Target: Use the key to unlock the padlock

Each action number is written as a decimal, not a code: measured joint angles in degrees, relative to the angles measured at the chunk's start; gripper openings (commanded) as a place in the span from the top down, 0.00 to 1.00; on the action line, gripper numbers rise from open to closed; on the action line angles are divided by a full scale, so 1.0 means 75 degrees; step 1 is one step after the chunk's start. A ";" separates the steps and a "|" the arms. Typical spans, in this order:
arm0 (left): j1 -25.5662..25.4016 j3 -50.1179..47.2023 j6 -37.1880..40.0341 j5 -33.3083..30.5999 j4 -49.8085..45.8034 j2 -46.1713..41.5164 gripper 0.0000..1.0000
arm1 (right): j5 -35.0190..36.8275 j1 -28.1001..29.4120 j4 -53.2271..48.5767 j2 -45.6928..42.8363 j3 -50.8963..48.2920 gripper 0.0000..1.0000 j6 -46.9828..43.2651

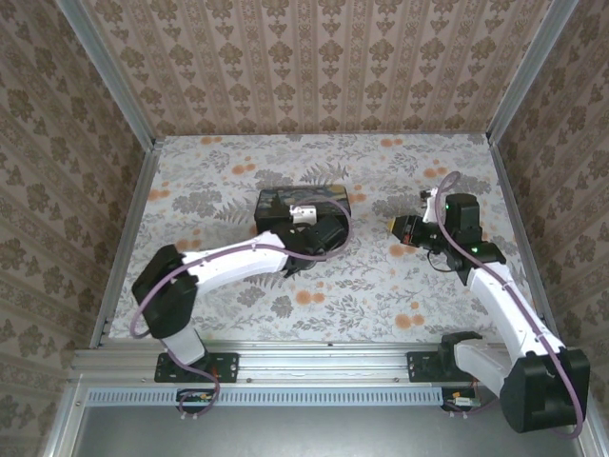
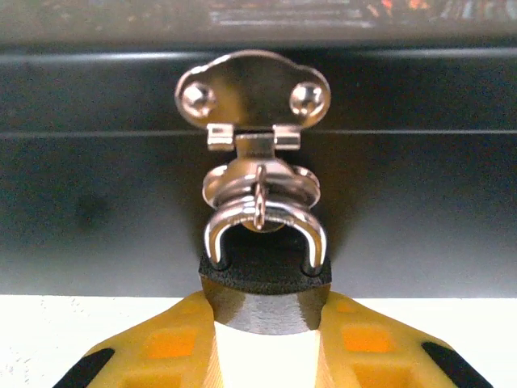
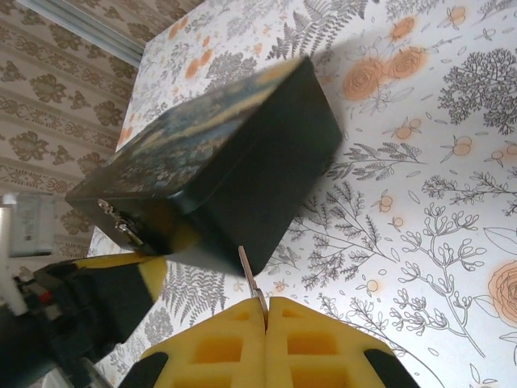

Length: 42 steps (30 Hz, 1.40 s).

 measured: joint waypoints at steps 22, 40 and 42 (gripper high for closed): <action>0.0466 0.2206 0.0836 0.1961 -0.2393 -0.0414 0.64 | -0.0038 0.0000 -0.0597 -0.0498 0.0265 0.98 -0.0105; 0.0548 -0.4744 0.2938 0.2576 0.3640 -0.2419 0.36 | -0.0192 0.0504 -0.0577 -0.0073 0.0495 0.99 -0.0061; 0.0729 -0.5027 0.2975 0.2582 0.4234 -0.2209 0.37 | -0.0114 0.0609 -0.0580 -0.0073 0.0495 0.99 -0.0020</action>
